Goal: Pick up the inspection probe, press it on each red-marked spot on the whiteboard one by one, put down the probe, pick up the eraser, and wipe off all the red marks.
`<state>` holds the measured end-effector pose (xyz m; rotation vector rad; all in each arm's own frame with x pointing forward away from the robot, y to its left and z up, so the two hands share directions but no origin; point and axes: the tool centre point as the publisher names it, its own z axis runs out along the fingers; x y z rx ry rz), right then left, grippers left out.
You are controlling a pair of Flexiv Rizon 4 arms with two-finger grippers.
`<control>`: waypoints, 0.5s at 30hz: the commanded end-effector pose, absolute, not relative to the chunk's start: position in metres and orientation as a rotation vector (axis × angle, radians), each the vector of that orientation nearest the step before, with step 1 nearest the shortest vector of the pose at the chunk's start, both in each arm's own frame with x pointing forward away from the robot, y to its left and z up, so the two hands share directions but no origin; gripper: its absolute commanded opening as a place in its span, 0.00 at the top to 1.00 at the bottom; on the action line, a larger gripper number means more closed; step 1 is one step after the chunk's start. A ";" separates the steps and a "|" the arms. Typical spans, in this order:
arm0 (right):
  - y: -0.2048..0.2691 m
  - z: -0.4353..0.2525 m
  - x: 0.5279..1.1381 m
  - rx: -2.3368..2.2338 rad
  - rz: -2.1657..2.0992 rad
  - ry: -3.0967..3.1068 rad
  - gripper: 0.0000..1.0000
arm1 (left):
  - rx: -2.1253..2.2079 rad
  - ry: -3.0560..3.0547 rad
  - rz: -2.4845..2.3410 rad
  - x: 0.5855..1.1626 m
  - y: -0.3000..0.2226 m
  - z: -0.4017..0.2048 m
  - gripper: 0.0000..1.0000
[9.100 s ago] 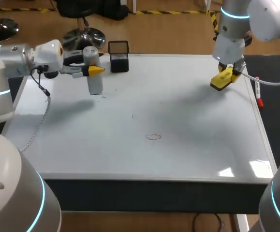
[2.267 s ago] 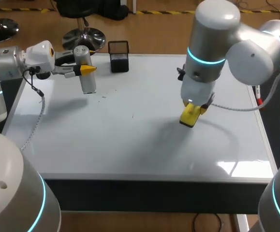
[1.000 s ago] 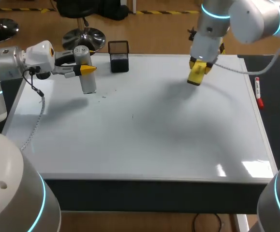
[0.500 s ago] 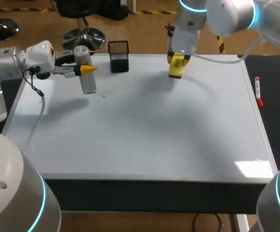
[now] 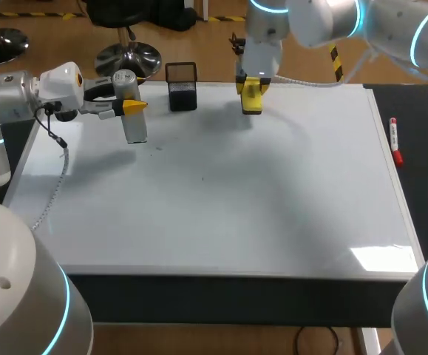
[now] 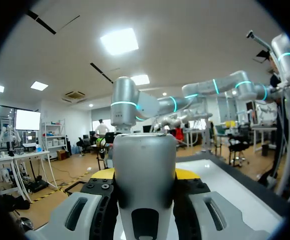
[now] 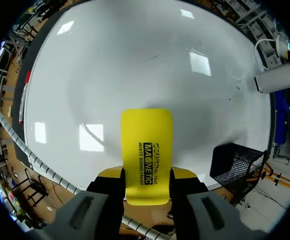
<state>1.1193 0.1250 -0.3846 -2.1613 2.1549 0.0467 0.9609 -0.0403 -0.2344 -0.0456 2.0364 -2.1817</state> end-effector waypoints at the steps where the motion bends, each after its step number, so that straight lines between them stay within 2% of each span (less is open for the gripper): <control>1: 0.128 -0.387 1.130 -2.209 0.064 2.130 1.00 | -0.045 2.034 -2.180 0.960 -0.040 -0.234 1.00; 15: 0.136 -0.406 1.138 -2.289 0.152 2.053 1.00 | -0.045 2.034 -2.180 0.960 -0.040 -0.234 1.00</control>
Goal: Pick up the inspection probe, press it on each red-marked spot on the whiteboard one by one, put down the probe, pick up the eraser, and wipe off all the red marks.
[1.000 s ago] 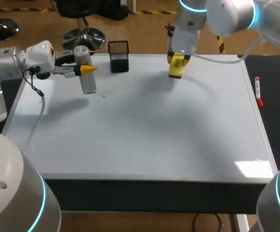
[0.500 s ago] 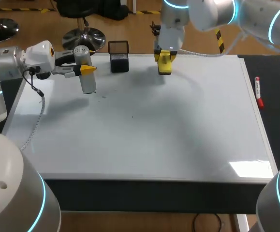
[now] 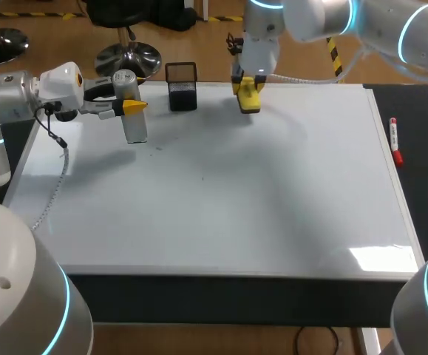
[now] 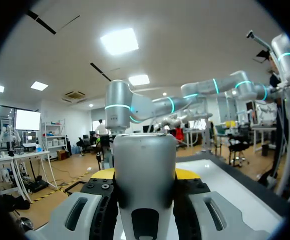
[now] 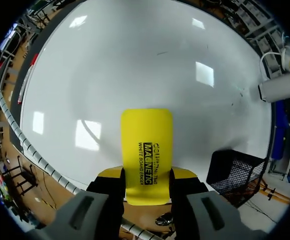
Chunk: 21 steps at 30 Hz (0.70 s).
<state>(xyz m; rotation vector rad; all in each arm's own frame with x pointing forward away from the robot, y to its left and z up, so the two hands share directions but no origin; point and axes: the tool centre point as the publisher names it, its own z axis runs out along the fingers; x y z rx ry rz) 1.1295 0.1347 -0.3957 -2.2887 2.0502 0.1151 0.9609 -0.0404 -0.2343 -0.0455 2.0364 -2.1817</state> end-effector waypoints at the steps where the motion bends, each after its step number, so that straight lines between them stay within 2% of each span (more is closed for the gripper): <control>1: 0.136 -0.408 1.138 -2.280 0.160 2.058 1.00 | -0.045 2.034 -2.180 0.960 -0.040 -0.234 1.00; 21: 0.143 -0.417 1.143 -2.254 0.135 2.112 1.00 | -0.045 2.034 -2.180 0.960 -0.040 -0.234 1.00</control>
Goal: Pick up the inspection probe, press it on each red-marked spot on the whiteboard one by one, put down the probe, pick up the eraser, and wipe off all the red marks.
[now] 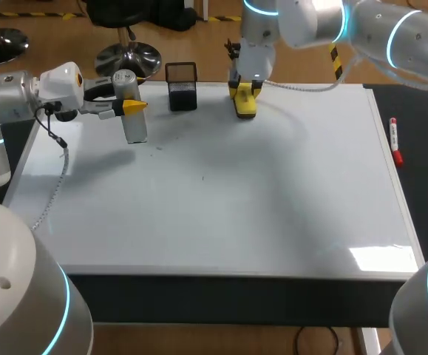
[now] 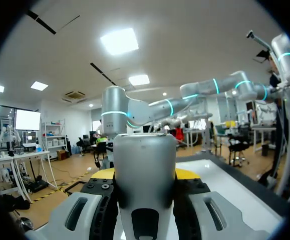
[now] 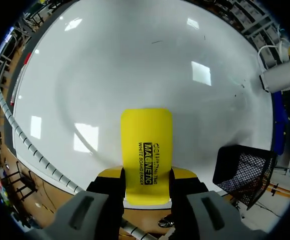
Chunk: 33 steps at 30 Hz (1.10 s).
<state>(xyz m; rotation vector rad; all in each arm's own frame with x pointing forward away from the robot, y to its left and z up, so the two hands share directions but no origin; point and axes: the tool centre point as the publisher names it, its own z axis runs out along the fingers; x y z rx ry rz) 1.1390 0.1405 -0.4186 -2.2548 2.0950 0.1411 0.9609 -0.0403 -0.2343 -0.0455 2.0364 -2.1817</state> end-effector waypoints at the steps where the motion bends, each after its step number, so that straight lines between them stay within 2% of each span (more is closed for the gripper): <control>1: 0.143 -0.417 1.144 -2.254 0.135 2.112 1.00 | -0.045 2.034 -2.180 0.960 -0.040 -0.234 1.00; 20: 0.147 -0.421 1.142 -2.220 0.097 2.162 1.00 | -0.045 2.034 -2.180 0.960 -0.040 -0.234 1.00; 21: 0.147 -0.421 1.142 -2.220 0.097 2.163 0.86 | -0.045 2.034 -2.180 0.960 -0.040 -0.234 1.00; 23: 0.147 -0.421 1.141 -2.215 0.094 2.164 0.69 | -0.045 2.034 -2.180 0.960 -0.040 -0.234 1.00; 26: 0.147 -0.420 1.141 -2.212 0.093 2.165 0.65 | -0.045 2.034 -2.180 0.960 -0.040 -0.234 1.00; 29: 0.147 -0.420 1.141 -2.212 0.091 2.166 0.56 | -0.045 2.034 -2.180 0.960 -0.040 -0.234 1.00; 33: 0.147 -0.421 1.141 -2.211 0.091 2.166 0.56 | -0.045 2.034 -2.180 0.960 -0.040 -0.234 1.00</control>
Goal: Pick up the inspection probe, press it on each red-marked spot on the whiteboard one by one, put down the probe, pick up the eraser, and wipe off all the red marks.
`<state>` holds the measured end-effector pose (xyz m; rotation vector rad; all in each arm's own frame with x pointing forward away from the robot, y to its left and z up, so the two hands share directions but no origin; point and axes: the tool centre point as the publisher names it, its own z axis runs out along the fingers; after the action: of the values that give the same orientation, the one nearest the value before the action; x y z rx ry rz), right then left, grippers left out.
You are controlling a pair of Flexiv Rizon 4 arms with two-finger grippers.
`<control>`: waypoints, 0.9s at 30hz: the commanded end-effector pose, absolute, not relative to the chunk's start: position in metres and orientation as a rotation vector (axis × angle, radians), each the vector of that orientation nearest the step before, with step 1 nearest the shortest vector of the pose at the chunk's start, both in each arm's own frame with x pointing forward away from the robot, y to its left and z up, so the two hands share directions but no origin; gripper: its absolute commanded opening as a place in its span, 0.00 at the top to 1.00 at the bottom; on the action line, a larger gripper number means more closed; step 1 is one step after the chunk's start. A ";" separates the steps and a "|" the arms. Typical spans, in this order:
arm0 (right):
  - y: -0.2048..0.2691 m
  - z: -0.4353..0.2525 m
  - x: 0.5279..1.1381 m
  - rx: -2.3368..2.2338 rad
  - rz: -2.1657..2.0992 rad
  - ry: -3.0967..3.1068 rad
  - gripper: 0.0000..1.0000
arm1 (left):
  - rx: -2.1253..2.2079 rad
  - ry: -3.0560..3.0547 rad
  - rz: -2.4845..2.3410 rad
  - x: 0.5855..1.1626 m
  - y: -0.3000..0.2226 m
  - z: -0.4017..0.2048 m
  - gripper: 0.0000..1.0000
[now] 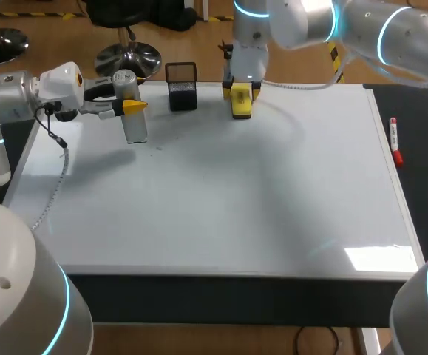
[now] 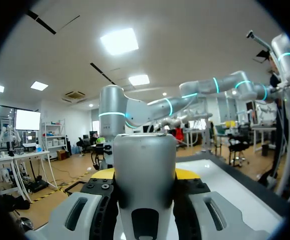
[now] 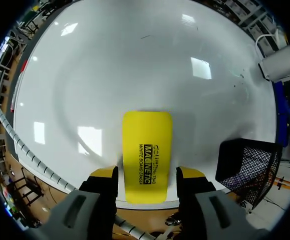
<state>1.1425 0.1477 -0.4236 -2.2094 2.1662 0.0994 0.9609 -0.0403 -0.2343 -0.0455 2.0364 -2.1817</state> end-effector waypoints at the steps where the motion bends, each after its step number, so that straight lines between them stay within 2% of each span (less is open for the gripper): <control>1: 0.147 -0.420 1.141 -2.208 0.091 2.166 0.56 | -0.045 2.034 -2.180 0.960 -0.040 -0.234 1.00; 6: 0.142 -0.407 1.135 -2.130 0.129 2.184 0.55 | -0.045 2.034 -2.180 0.960 -0.040 -0.234 1.00; 7: 0.139 -0.405 1.135 -2.099 0.140 2.207 0.51 | -0.045 2.034 -2.180 0.960 -0.040 -0.234 1.00; 8: 0.136 -0.402 1.135 -2.072 0.142 2.202 0.00 | -0.045 2.034 -2.180 0.960 -0.040 -0.234 1.00; 27: 0.057 -0.306 1.113 -1.394 0.415 2.463 0.00 | -0.045 2.034 -2.180 0.960 -0.040 -0.234 1.00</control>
<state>1.1306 0.0863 -0.3403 -1.4630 2.4722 0.4081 0.9610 -0.0403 -0.2344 -0.0456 2.0364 -2.1817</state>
